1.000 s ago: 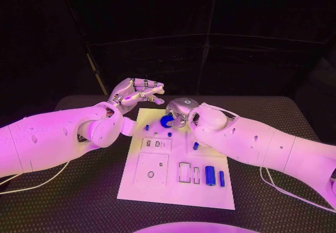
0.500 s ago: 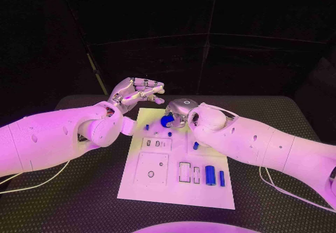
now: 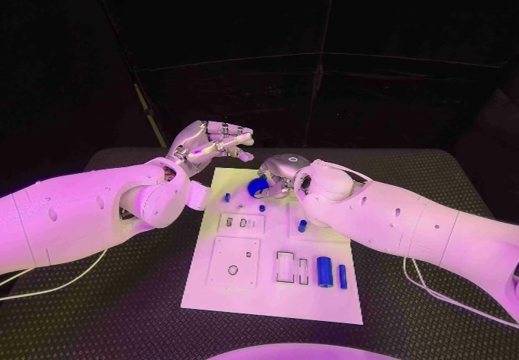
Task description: Assemble the parts on the task board
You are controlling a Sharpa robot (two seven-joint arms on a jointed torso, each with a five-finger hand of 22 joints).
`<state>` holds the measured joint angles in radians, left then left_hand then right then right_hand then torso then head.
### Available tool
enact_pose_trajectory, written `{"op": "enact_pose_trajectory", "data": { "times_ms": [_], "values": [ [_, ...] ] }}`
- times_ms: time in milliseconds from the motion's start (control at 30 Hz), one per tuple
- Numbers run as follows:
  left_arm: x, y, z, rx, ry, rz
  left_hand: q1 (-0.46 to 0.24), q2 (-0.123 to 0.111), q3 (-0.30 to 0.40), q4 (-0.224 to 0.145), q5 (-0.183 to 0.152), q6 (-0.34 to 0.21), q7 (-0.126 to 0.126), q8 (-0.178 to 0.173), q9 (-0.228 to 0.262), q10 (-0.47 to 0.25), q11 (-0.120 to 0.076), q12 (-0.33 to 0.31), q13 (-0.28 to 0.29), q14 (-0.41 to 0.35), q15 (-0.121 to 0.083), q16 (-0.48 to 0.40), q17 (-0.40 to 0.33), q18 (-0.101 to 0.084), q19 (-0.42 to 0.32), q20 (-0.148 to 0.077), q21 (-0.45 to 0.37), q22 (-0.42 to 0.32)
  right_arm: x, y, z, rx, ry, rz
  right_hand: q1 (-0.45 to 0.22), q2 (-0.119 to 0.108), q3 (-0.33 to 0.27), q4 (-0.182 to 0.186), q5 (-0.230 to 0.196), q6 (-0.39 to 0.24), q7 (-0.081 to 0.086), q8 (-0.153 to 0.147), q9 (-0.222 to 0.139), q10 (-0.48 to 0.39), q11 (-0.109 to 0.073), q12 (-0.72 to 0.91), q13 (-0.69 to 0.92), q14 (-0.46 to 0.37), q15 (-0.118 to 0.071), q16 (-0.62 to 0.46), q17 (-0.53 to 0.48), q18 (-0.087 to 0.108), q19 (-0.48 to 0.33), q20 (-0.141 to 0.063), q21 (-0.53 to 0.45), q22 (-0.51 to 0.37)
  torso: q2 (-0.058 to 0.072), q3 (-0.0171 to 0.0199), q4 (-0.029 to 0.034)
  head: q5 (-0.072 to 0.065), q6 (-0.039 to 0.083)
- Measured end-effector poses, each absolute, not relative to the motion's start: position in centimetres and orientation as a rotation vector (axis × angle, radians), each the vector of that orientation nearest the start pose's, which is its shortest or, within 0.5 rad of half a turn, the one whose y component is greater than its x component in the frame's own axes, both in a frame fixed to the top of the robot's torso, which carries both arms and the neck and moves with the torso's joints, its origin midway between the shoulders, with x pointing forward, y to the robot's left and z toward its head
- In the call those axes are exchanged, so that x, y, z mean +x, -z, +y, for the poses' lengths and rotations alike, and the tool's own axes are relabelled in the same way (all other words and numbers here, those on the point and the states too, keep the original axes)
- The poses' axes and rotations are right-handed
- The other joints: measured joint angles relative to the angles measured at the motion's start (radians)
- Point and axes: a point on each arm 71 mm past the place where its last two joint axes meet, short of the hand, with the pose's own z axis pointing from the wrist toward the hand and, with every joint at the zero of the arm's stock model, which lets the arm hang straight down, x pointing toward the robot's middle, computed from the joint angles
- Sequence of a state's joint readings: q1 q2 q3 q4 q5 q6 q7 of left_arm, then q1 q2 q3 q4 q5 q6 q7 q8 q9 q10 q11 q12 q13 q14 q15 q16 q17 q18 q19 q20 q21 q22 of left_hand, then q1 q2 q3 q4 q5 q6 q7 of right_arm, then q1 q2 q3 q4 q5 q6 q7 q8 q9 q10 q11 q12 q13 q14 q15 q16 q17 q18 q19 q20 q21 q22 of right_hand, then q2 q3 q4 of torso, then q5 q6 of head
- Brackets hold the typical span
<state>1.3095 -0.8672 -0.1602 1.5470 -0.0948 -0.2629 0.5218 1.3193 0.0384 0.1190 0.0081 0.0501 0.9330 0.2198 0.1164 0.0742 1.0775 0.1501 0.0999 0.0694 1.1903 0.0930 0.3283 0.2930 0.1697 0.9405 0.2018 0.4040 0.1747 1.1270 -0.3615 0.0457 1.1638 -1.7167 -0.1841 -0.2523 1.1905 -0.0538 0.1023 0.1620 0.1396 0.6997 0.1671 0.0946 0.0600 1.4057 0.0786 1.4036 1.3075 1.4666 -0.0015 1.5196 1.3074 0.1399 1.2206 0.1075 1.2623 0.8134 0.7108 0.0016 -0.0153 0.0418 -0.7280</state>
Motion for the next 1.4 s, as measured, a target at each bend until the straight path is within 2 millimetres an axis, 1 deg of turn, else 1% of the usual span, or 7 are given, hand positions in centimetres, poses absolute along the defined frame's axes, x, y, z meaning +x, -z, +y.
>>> {"op": "enact_pose_trajectory", "data": {
  "times_ms": [133,233,400,567,633,767,1400],
  "values": [
    [48.57,15.68,21.05,-0.85,1.612,1.4,0.0,0.0,0.0,0.0,0.0,0.0,0.0,0.0,0.0,0.0,0.0,0.0,0.0,0.0,0.0,0.0,0.0,0.0,0.0,0.0,0.0,0.0,52.3,21.46,-4.99,-0.322,-0.539,1.706,0.0,0.0,-0.001,0.001,0.0,-0.012,0.0,-0.003,-0.001,0.0,0.0,0.0,0.0,0.0,0.0,0.0,0.0,0.0,0.0,0.0,0.0,0.0,0.0,0.0004,0.0,0.0,0.0],
    [48.57,15.68,21.05,-0.85,1.611,1.401,-0.003,0.003,0.0,0.0,0.0,0.0,0.0,0.0,0.0,0.0,0.0,0.0,0.0,0.0,0.0,0.0,0.0,0.0,0.0,0.0,0.0,0.0,52.35,21.53,-5.06,-0.315,-0.541,1.714,0.0,0.0,-0.004,0.004,0.0,0.018,-0.002,-0.003,0.002,0.0,0.0,0.0,0.0,0.0,0.0,0.0,0.0,0.0,0.0,0.0,0.0,0.0,0.0,0.0005,0.0003,0.0,-0.001],
    [48.57,15.69,21.06,-0.851,1.61,1.402,-0.004,0.004,0.0,0.0,0.0,0.0,0.0,0.0,0.0,0.0,0.0,0.0,0.0,0.0,0.0,0.0,0.001,0.0,0.0,0.0,0.0,0.0,52.43,21.63,-5.19,-0.307,-0.54,1.725,0.001,0.001,-0.004,0.004,0.006,0.032,-0.002,-0.003,0.004,0.0,0.0,0.0,0.0,0.0,0.0,0.0,0.0,0.0,0.0,0.0,0.0,0.0,0.001,0.0002,0.0005,0.001,-0.003],
    [48.58,15.7,21.06,-0.852,1.609,1.403,-0.004,0.004,0.0,0.0,0.0,0.0,0.0,0.0,0.0,0.0,0.0,0.0,0.0,0.0,0.0,0.0,0.001,0.0,0.0,0.0,0.0,0.0,52.47,21.66,-5.33,-0.302,-0.541,1.729,0.021,0.021,-0.012,0.001,0.019,0.091,-0.005,0.006,0.011,0.0,0.0,0.0,0.0,0.0,0.0,0.0,0.0,0.0,0.0,0.0,0.0,0.005,0.001,-0.0002,0.0005,0.002,-0.006],
    [48.58,15.7,21.06,-0.852,1.609,1.404,-0.004,0.004,0.0,0.0,0.0,0.0,0.0,0.0,0.0,0.0,0.0,0.0,0.0,0.0,0.0,0.0,0.001,0.0,0.0,0.0,0.0,0.0,52.47,21.63,-5.44,-0.299,-0.544,1.726,0.033,0.032,-0.015,-0.003,0.026,0.114,-0.007,0.009,0.014,0.006,-0.006,0.005,0.0,0.0,0.0,0.0,0.0,0.0,0.0,0.0,0.007,0.014,0.001,-0.0002,0.0003,0.002,-0.006],
    [48.59,15.71,21.06,-0.853,1.609,1.404,-0.004,0.004,0.0,0.0,0.0,0.0,0.0,0.0,0.0,0.0,0.0,0.0,0.0,0.0,0.0,0.0,0.001,0.0,0.0,0.0,0.0,0.0,52.42,21.52,-5.52,-0.297,-0.554,1.715,0.059,0.037,-0.011,-0.017,0.026,0.136,-0.013,0.015,0.015,0.016,-0.009,0.01,0.0,0.0,0.0,0.0,0.0,0.0,0.004,-0.004,0.007,0.021,0.001,-0.0002,0.0002,0.002,-0.007],
    [48.58,15.72,21.09,-0.855,1.604,1.406,-0.004,0.004,0.0,0.0,0.0,0.0,0.0,0.0,-0.001,0.0,0.0,0.0,0.0,0.0,0.0,0.0,0.002,0.0,0.0,0.0,0.0,-0.001,52.54,21.66,-5.78,-0.286,-0.551,1.73,0.069,0.037,-0.015,-0.022,0.017,0.139,-0.013,0.015,0.013,0.017,-0.009,0.01,0.0,0.0,0.0,0.0,0.001,0.0,0.004,-0.004,0.011,0.022,0.0,0.0002,0.0006,0.005,-0.005]
  ]
}}
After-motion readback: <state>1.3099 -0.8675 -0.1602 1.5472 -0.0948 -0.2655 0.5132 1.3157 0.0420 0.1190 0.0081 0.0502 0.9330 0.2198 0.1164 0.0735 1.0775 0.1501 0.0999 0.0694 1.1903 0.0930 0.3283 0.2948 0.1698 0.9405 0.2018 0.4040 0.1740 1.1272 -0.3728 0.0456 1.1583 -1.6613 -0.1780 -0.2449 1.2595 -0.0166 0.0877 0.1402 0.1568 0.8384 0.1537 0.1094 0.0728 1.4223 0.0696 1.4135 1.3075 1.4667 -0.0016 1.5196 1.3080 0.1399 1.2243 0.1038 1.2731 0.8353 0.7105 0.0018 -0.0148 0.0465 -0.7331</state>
